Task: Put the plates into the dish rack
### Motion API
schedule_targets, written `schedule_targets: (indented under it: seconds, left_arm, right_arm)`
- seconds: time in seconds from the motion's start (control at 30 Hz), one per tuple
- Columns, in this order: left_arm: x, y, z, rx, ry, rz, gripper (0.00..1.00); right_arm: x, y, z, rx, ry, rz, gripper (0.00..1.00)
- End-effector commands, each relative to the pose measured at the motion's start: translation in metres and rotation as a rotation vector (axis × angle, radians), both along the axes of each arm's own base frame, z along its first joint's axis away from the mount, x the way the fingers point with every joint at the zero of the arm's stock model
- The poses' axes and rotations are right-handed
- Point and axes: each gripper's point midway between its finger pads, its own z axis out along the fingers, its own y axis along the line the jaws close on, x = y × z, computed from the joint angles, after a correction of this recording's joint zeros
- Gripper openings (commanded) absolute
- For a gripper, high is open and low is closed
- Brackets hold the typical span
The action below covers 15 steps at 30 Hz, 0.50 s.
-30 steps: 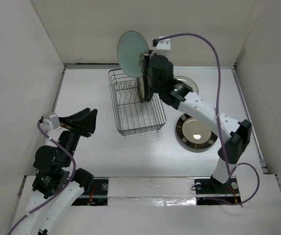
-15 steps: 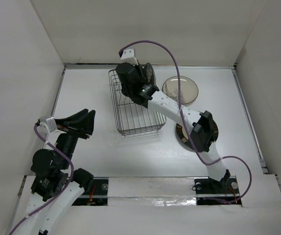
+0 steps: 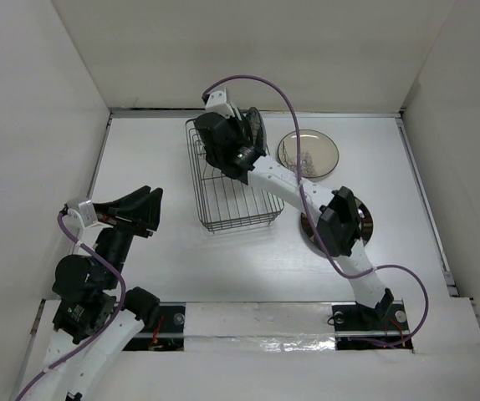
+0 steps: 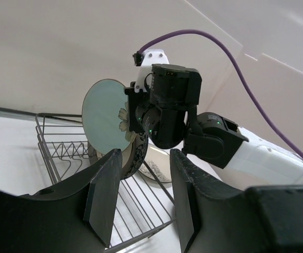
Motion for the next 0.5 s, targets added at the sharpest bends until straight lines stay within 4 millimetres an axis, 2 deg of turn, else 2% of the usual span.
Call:
schedule_targets:
  seconds: [0.0,0.1,0.23,0.4,0.47]
  left_arm:
    - [-0.003,0.003,0.01,-0.016,-0.037,0.006,0.38]
    - [-0.003,0.003,0.01,-0.015,-0.038,0.007,0.38]
    - [-0.003,0.003,0.01,-0.016,-0.037,0.005,0.38]
    - [-0.002,0.002,0.009,-0.014,-0.037,0.002,0.38]
    - [-0.002,0.001,0.009,-0.015,-0.035,0.002,0.38]
  right_arm:
    - [0.002,-0.01,0.047,0.14,-0.116,-0.063,0.0]
    - [0.006,-0.015,0.045,0.109,-0.114,-0.081,0.0]
    - [0.005,-0.024,0.053,0.034,-0.135,-0.125,0.0]
    - [-0.002,-0.022,0.06,-0.038,-0.159,-0.148,0.0]
    - [-0.005,-0.02,0.056,-0.066,-0.15,-0.156,0.0]
